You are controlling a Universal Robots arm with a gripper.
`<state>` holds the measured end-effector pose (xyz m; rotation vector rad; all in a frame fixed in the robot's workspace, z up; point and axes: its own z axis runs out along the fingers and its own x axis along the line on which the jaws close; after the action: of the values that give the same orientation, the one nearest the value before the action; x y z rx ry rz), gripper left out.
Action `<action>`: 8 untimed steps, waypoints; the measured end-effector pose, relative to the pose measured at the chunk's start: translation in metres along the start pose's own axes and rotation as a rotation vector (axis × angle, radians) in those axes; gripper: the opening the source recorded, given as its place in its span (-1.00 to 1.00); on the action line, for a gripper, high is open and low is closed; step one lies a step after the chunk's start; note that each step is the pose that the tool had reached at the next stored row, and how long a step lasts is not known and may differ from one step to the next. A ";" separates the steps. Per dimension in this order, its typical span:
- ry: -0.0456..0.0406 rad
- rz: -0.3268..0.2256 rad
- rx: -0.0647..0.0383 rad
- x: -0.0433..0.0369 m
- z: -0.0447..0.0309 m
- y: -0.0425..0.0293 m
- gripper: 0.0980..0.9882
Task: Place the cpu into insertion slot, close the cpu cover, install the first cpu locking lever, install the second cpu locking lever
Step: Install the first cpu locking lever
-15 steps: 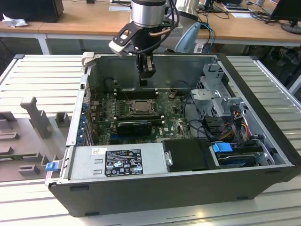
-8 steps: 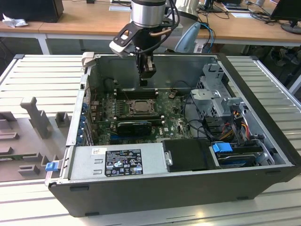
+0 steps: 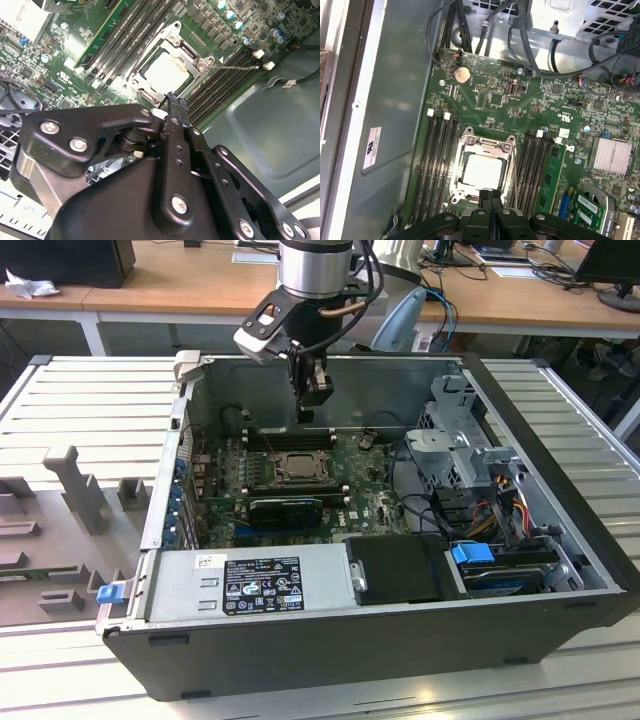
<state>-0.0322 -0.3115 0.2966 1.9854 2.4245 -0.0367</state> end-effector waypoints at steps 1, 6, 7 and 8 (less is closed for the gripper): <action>-0.0001 -0.004 0.000 0.0000 0.0000 0.0000 -0.98; -0.0004 -0.031 -0.001 0.0000 0.0000 0.0000 -0.98; -0.0004 -0.034 -0.001 0.0000 0.0000 0.0000 -0.98; -0.0005 -0.037 -0.001 0.0000 0.0000 0.0000 -0.98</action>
<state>-0.0322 -0.3115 0.2966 1.9400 2.4605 -0.0365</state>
